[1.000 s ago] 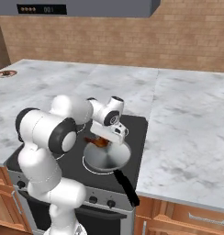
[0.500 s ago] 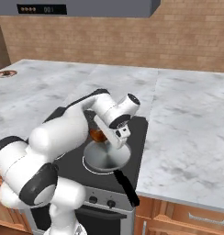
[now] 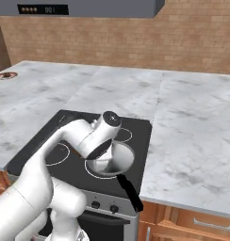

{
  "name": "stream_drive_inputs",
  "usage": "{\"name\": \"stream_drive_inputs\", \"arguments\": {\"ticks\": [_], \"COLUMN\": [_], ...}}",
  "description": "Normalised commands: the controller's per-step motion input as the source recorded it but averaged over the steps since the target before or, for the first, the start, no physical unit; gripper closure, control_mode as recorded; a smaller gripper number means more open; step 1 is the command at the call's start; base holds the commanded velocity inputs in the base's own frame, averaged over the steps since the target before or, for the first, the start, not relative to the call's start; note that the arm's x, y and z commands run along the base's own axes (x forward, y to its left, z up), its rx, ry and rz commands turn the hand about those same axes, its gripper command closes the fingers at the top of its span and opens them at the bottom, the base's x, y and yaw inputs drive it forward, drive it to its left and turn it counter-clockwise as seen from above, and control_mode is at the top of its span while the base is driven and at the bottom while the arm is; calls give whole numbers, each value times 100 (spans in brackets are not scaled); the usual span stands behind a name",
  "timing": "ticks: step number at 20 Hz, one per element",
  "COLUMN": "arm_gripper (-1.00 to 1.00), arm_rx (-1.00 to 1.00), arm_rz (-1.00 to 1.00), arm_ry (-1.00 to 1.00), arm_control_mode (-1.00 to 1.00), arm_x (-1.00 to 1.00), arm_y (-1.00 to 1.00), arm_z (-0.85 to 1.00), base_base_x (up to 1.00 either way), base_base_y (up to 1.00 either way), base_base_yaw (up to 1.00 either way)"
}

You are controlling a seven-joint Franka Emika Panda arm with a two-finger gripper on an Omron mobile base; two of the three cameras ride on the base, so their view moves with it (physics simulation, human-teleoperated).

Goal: Take the chicken drumsticks from the pan and place one on each plate on the dining counter.

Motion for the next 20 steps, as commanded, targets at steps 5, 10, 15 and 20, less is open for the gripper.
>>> {"name": "stream_drive_inputs", "arguments": {"ticks": [5, 10, 15, 20], "arm_gripper": [100, 100, 100, 100], "arm_rx": [-32, -23, -24, -13], "arm_rz": [-9, 0, 0, 0], "arm_ry": [26, 34, 31, 16], "arm_control_mode": [-100, -100, -100, 100], "arm_x": [4, 15, 11, 1], "arm_y": [90, 35, 36, 18], "arm_z": [6, 21, 8, 7], "base_base_x": [0, 0, 0, 0], "base_base_y": [0, 0, 0, 9], "base_base_yaw": [0, 0, 0, 0]}}
